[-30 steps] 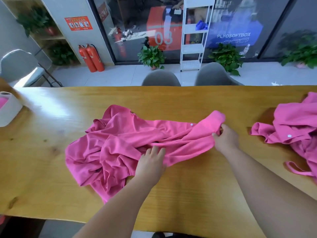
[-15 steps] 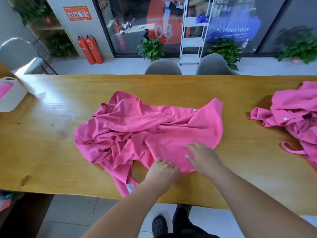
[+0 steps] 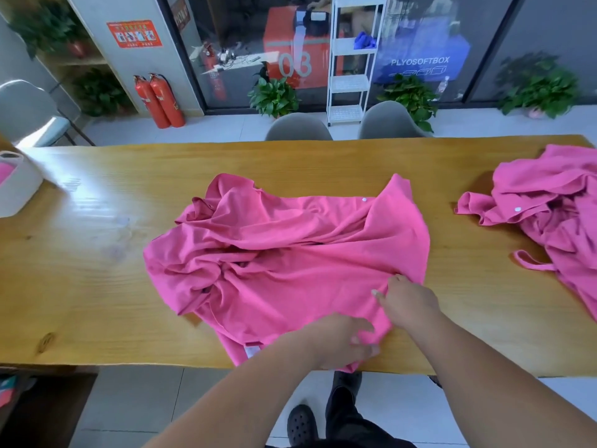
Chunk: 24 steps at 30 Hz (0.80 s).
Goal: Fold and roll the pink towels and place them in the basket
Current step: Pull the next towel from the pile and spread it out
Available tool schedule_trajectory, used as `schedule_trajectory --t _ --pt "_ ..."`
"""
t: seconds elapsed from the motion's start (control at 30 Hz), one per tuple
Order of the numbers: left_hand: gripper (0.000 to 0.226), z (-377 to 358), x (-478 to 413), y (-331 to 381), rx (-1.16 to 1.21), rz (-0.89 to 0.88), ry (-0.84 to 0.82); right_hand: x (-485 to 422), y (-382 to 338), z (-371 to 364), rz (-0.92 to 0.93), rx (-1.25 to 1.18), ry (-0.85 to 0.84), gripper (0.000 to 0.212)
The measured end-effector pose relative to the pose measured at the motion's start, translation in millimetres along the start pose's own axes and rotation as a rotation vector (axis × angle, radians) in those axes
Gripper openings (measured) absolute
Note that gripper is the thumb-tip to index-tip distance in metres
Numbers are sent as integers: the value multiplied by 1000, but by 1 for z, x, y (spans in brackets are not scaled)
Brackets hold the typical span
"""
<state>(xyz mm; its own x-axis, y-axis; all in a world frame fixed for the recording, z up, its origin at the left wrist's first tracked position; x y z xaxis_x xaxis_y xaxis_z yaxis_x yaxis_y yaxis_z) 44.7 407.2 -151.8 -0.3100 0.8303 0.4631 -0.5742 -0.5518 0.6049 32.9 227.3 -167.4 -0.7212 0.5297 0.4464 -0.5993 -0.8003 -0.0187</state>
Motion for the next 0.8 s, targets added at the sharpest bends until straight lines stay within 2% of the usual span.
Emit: schedule_trajectory --t 0.07,0.13,0.23,0.37,0.47,0.6,0.67,0.8 --pt "42 20 -8 1 71 -11 216 -1 8 2 -26 34 -3 61" --pt "43 45 -14 -9 39 19 396 -2 15 6 -35 71 19 59" --pt "54 77 -27 -28 -143 36 488 -8 20 15 -22 82 90 55" --pt "74 114 -56 -53 -367 103 427 -26 15 29 66 -14 176 68" --pt "77 132 -84 -59 -464 121 320 -47 10 31 122 -72 106 79" --pt "78 128 -122 -76 -546 159 138 -73 8 31 180 -133 25 83" --pt "79 129 -133 -98 -548 254 109 -85 17 27 149 -151 -25 86" --pt "92 166 -130 -155 -481 572 193 -115 46 33 60 -94 -46 87"
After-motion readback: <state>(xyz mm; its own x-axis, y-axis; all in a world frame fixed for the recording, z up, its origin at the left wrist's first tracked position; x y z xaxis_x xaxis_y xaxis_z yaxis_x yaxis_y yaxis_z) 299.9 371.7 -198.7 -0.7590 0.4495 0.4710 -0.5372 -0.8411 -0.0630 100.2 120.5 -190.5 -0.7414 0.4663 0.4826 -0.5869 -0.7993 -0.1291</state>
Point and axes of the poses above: each hand's wrist, its own x-axis away from the middle knuckle, its own z-axis out of the back of the hand, y = z × x, the point moved 8 cm from there along -x, towards the middle knuckle, and after that the axes turned 2 degrees about y, right-handed, at the moved point
